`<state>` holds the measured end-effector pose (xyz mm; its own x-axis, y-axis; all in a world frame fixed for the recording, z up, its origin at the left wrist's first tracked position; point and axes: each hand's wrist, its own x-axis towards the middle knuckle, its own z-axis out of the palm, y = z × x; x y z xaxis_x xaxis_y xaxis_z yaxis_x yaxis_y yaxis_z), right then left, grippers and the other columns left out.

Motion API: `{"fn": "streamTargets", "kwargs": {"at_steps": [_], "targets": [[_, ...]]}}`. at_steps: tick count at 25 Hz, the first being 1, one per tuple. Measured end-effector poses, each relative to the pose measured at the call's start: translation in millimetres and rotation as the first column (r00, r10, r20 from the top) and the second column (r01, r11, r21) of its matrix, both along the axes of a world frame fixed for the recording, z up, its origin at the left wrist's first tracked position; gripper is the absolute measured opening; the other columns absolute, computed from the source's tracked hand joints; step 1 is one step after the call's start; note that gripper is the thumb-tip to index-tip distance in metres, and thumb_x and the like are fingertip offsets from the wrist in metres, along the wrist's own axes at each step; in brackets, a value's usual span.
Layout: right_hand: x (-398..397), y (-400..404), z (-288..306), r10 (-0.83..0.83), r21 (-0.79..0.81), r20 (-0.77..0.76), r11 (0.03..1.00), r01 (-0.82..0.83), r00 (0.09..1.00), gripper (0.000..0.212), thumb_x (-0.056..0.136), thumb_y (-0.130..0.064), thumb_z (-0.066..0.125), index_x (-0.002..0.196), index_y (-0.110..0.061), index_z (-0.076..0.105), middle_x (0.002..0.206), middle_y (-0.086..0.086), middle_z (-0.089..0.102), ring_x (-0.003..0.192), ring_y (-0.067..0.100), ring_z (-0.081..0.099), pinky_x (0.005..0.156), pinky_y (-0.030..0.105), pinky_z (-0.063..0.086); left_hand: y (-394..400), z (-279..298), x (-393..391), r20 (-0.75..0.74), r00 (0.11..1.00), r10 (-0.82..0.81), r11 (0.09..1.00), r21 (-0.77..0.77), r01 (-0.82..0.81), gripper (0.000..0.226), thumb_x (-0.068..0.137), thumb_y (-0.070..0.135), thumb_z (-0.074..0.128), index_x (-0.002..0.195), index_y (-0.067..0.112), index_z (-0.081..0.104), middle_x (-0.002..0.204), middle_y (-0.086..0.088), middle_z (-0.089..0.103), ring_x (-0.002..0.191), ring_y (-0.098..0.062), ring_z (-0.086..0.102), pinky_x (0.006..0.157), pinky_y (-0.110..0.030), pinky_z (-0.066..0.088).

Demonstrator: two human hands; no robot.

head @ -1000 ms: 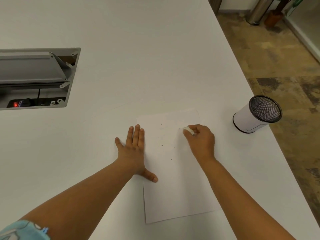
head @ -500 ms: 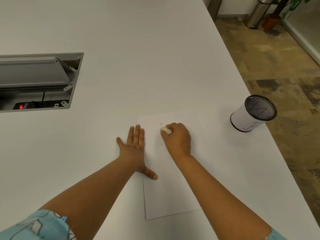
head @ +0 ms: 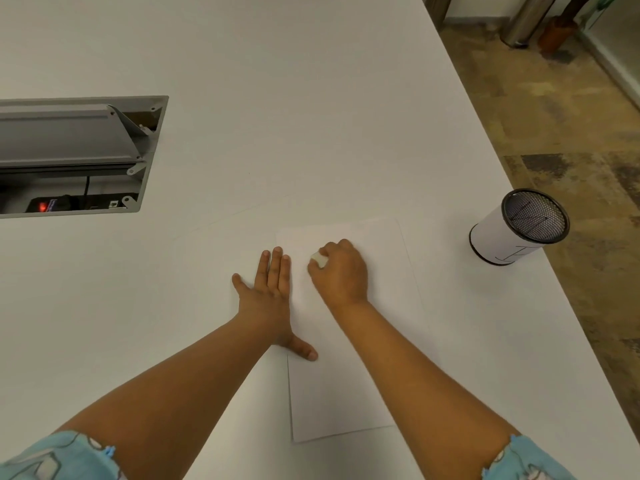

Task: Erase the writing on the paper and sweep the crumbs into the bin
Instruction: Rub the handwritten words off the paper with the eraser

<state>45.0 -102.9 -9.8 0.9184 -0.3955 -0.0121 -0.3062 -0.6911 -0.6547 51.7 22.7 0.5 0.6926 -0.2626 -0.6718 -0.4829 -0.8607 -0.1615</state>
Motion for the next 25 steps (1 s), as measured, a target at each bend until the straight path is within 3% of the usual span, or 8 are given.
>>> {"fn": "streamTargets", "kwargs": {"at_steps": [4, 8, 13, 15, 17, 19, 22, 25], "targets": [[8, -31, 4, -0.212, 0.017, -0.042, 0.977, 0.213, 0.976, 0.02, 0.079, -0.016, 0.061, 0.094, -0.003, 0.064, 0.1, 0.015, 0.061, 0.09, 0.03, 0.059, 0.069, 0.027, 0.041, 0, 1, 1, 0.001, 1.0, 0.004, 1.0, -0.009, -0.004, 0.159, 0.032, 0.094, 0.052, 0.122, 0.004, -0.045, 0.143, -0.014, -0.044, 0.134, -0.032, -0.036, 0.109, -0.066, 0.006], [0, 6, 0, -0.015, 0.042, -0.015, 0.999, 0.015, 1.0, 0.025, 0.079, -0.018, 0.061, 0.099, -0.004, 0.064, 0.102, 0.015, 0.062, 0.092, 0.029, 0.059, 0.073, 0.029, 0.044, -1, -1, 0, 0.002, 1.0, -0.001, 1.0, -0.002, 0.001, 0.159, 0.031, 0.095, 0.05, 0.12, 0.004, -0.046, 0.141, -0.015, -0.046, 0.133, -0.033, -0.038, 0.108, -0.066, 0.006], [5, -47, 4, -0.185, 0.027, -0.04, 0.982, 0.186, 0.982, 0.016, 0.078, -0.017, 0.061, 0.086, -0.004, 0.065, 0.091, 0.013, 0.064, 0.083, 0.028, 0.061, 0.064, 0.023, 0.038, 2, -4, 1, 0.011, 1.0, 0.004, 1.0, -0.03, -0.004, 0.16, 0.03, 0.095, 0.05, 0.121, 0.004, -0.046, 0.142, -0.014, -0.045, 0.133, -0.032, -0.037, 0.107, -0.066, 0.006], [3, -55, 12, -0.22, 0.147, -0.036, 0.964, 0.223, 0.975, 0.014, 0.079, -0.017, 0.063, 0.085, -0.005, 0.065, 0.084, 0.007, 0.064, 0.078, 0.023, 0.061, 0.062, 0.022, 0.04, 2, -5, 2, 0.013, 1.0, 0.005, 0.999, -0.044, -0.004, 0.161, 0.029, 0.095, 0.05, 0.121, 0.005, -0.046, 0.142, -0.013, -0.045, 0.134, -0.032, -0.037, 0.107, -0.067, 0.006], [-2, -59, 21, -0.361, 0.473, -0.055, 0.812, 0.343, 0.931, 0.018, 0.082, -0.022, 0.062, 0.094, -0.009, 0.062, 0.081, -0.001, 0.06, 0.074, 0.016, 0.058, 0.062, 0.019, 0.043, 3, -6, 2, 0.017, 1.0, 0.004, 0.999, -0.054, -0.003, 0.162, 0.027, 0.095, 0.049, 0.123, 0.005, -0.045, 0.142, -0.013, -0.045, 0.134, -0.031, -0.036, 0.106, -0.067, 0.006], [-17, -69, 32, -0.454, 0.805, -0.168, 0.449, 0.387, 0.875, 0.019, 0.089, -0.02, 0.055, 0.103, -0.008, 0.06, 0.078, -0.001, 0.054, 0.067, 0.013, 0.052, 0.062, 0.021, 0.047, 2, -5, 1, 0.014, 1.0, 0.006, 0.998, -0.062, -0.005, 0.162, 0.026, 0.096, 0.048, 0.123, 0.005, -0.045, 0.142, -0.013, -0.045, 0.134, -0.031, -0.036, 0.106, -0.067, 0.006], [-47, -77, 45, -0.398, 0.951, -0.285, -0.005, 0.309, 0.872, 0.018, 0.091, -0.006, 0.042, 0.094, -0.001, 0.059, 0.075, 0.009, 0.049, 0.062, 0.016, 0.049, 0.057, 0.023, 0.052, 4, -5, 0, 0.021, 1.0, 0.02, 0.996, -0.082, -0.018, 0.162, 0.026, 0.096, 0.047, 0.123, 0.006, -0.045, 0.143, -0.011, -0.044, 0.135, -0.03, -0.036, 0.106, -0.067, 0.005], [-65, -81, 58, -0.311, 0.931, -0.342, 0.018, 0.365, 0.887, 0.018, 0.089, -0.005, 0.04, 0.091, 0.0, 0.058, 0.075, 0.012, 0.053, 0.062, 0.018, 0.05, 0.054, 0.023, 0.047, 5, 1, -5, 0.031, 0.998, 0.046, 0.989, -0.14, -0.042, 0.16, 0.03, 0.094, 0.051, 0.129, 0.008, -0.041, 0.146, -0.009, -0.04, 0.137, -0.03, -0.032, 0.106, -0.068, 0.0]]}}
